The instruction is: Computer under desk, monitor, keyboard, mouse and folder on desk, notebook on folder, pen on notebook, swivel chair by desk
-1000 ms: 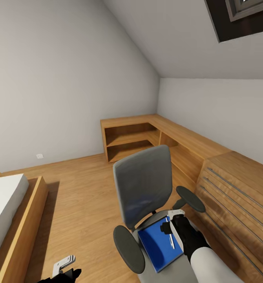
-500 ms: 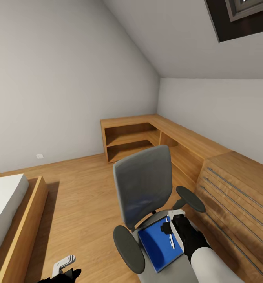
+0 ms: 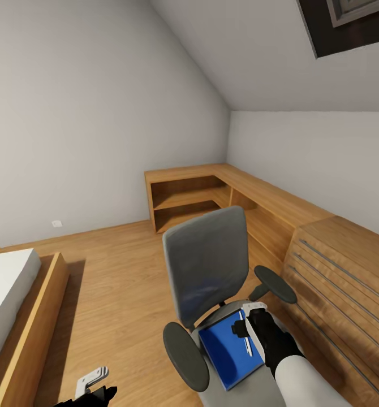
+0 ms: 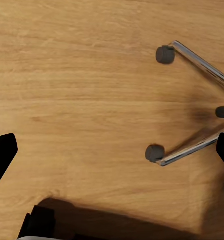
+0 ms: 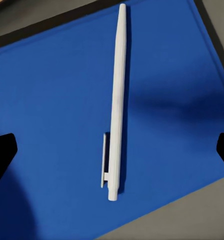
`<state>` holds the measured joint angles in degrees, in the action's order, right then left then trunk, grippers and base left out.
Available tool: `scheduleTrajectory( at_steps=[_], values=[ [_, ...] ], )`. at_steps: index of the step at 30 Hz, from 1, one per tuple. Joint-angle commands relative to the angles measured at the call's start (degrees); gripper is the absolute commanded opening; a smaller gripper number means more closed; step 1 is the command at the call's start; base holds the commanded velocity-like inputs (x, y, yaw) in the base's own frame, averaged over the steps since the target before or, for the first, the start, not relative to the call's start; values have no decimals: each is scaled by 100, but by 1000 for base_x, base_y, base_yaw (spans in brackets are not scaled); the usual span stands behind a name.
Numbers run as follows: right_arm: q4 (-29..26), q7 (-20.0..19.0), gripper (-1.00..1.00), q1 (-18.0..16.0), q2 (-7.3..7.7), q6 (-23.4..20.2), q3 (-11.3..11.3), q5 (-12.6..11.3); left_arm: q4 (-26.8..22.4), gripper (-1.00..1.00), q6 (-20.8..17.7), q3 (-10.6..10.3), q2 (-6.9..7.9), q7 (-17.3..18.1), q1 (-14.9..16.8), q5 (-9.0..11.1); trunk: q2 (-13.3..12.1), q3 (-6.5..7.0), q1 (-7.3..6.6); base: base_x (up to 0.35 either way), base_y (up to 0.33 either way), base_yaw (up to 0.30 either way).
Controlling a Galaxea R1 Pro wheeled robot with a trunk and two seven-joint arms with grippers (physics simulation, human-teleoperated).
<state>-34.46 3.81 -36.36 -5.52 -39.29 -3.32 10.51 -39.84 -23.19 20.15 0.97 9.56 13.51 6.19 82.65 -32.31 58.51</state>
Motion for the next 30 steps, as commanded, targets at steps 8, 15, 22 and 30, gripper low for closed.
scheduleTrajectory(
  at_steps=[8,15,22,30],
  values=[
    [-8,-25,100,-2,-2,-32,-214,60,-7,100,-46,15,-1,10,3,58,3,-6,0,0,0,0],
    [-8,-29,100,-2,-5,-34,-460,57,-7,100,-46,15,-1,10,3,60,3,-6,0,0,0,0],
    [-8,-29,100,-2,-8,-34,-492,56,-7,100,-48,15,-2,10,3,60,3,-6,0,0,0,0],
    [-8,-29,100,-2,-10,-30,-496,56,-7,100,-46,15,-5,10,3,58,164,-78,88,0,0,0]
  ],
)
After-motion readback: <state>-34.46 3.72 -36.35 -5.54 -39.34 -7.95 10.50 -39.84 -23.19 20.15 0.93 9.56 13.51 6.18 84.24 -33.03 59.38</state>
